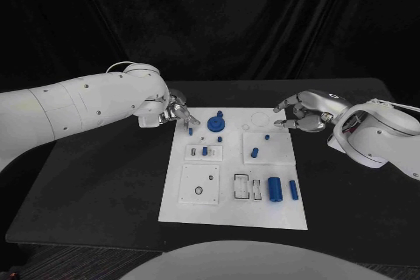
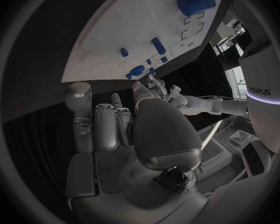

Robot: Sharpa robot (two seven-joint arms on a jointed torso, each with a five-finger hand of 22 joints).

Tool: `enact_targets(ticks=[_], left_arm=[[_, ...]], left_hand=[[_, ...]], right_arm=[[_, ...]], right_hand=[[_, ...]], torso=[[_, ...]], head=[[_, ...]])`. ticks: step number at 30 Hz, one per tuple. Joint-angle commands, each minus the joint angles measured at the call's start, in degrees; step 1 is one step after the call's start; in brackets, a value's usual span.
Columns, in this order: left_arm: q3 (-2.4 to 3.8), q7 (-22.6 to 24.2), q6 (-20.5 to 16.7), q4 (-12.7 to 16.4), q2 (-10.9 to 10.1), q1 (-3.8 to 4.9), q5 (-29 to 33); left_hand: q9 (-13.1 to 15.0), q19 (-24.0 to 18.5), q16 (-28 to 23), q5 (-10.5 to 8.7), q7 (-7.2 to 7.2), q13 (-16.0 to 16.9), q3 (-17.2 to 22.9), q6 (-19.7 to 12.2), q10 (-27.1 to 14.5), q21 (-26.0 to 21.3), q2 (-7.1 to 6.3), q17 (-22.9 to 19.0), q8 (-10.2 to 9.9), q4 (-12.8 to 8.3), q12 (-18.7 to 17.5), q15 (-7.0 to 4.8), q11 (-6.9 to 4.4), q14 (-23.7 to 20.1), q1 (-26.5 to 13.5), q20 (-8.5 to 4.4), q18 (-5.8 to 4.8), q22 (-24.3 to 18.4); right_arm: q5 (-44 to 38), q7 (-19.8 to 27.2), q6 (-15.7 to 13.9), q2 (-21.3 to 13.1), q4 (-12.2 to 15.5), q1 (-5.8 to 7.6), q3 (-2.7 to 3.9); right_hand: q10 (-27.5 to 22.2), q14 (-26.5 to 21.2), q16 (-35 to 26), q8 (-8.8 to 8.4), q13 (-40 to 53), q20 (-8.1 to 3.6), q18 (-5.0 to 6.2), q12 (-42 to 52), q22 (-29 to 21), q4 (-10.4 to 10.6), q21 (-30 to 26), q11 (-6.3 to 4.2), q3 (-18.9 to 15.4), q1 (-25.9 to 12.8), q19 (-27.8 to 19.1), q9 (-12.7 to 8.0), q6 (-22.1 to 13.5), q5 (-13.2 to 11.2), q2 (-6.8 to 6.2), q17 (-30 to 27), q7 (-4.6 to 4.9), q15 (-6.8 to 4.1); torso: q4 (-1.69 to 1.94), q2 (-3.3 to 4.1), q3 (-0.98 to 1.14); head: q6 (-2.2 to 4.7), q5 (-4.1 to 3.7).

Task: Assemble the parts on the task board

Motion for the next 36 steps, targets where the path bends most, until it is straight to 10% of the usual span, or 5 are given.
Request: enact_targets(ticks=[1, 23, 36], left_arm=[[0.06, 0.9, 1.0, -0.1, 0.1, -0.26, 0.0], [0.06, 0.9, 1.9, 0.1, 0.0, -1.26, 0.0], [0.06, 2.5, 1.2, 0.0, 0.0, -1.30, 0.0]], left_hand=[[0.1, -0.5, 0.2, 0.24, -0.16, 14.0, -0.3, -0.4, 5.2, -0.4, 0.08, 15.1, -0.4, 0.1, -0.3, -0.05, 0.01, 6.2, 0.4, -0.06, 0.48, 5.5], [0.5, -1.0, 0.2, 1.08, -0.10, 13.6, 0.0, -0.4, 4.8, -0.9, 0.40, 15.1, -0.3, -0.5, -0.5, 0.11, 0.12, 6.2, 1.3, 0.10, 0.61, 5.3], [1.1, -1.5, 0.2, 10.04, -0.32, 13.2, 1.9, -0.7, 4.4, -1.6, 0.83, 15.1, -1.1, -3.0, -0.8, 0.06, -0.02, 6.2, 4.2, 0.15, 0.76, 5.2]], right_arm=[[0.0, -0.5, 0.4, 0.0, 0.1, -0.17, 0.03], [0.0, -0.6, 0.7, 0.0, 0.0, -0.28, 0.03], [0.8, -0.9, 1.3, 0.0, -0.2, -0.30, 0.03]], right_hand=[[-0.4, 2.3, -0.4, -0.34, 6.6, 0.01, 0.49, -0.2, 5.2, -0.2, -0.4, -0.10, 0.0, 0.3, -0.5, -0.1, 0.5, 0.2, 0.43, 3.1, 0.01, 0.29], [-0.5, 2.3, -0.5, -0.36, 6.5, 0.02, 0.50, -0.3, 5.2, -0.2, -0.5, -0.08, 0.0, 0.4, -0.5, -0.1, 0.6, 0.4, 0.48, 3.0, 0.05, 0.31], [-0.5, 2.3, -0.6, -0.35, 6.5, 0.03, 0.51, -0.4, 5.2, -0.3, -0.6, -0.07, 0.0, 0.4, -0.5, -0.1, 0.6, 0.4, 0.54, 2.9, 0.06, 0.31]], torso=[[-0.03, -0.03, 0.10], [0.02, -0.03, 0.06], [-0.01, -0.02, 0.07]], head=[[-0.01, 0.11], [-0.01, 0.14], [-0.01, 0.10]])
